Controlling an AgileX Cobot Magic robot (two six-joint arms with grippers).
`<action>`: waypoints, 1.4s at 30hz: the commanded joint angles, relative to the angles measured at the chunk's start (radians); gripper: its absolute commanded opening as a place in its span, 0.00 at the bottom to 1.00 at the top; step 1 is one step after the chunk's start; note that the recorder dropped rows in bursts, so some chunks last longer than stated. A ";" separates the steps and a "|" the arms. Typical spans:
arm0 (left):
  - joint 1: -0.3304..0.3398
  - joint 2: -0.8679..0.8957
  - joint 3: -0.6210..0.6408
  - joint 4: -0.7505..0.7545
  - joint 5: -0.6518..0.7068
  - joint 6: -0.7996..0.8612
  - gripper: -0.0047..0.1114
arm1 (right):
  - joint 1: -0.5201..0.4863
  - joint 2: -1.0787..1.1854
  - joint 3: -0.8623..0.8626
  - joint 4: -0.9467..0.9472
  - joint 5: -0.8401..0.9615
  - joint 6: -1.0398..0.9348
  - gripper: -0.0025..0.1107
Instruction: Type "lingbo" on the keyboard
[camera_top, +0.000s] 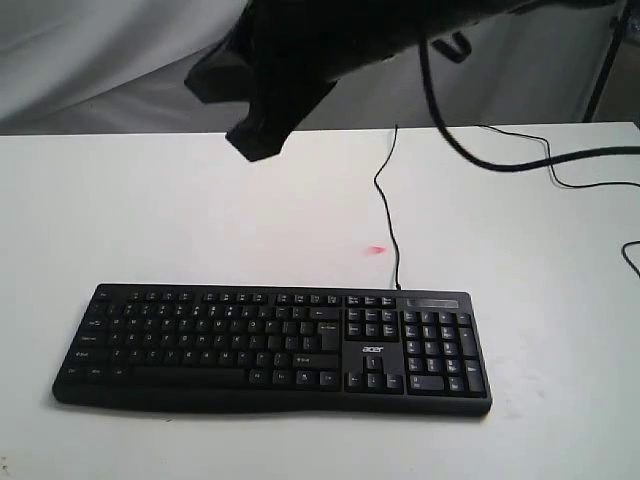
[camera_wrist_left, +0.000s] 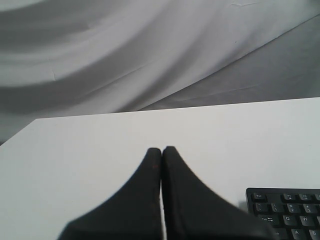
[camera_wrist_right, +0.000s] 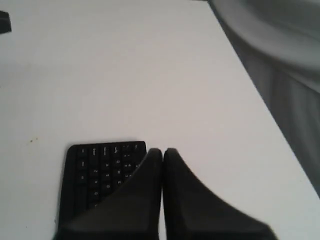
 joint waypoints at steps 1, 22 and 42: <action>-0.004 0.003 0.005 -0.001 -0.004 -0.003 0.05 | -0.007 -0.089 0.000 -0.001 -0.002 0.056 0.02; -0.004 0.003 0.005 -0.001 -0.004 -0.003 0.05 | -0.007 -0.223 0.000 0.016 0.169 0.193 0.02; -0.004 0.003 0.005 -0.001 -0.004 -0.003 0.05 | -0.007 -0.398 -0.042 -0.572 0.105 0.449 0.02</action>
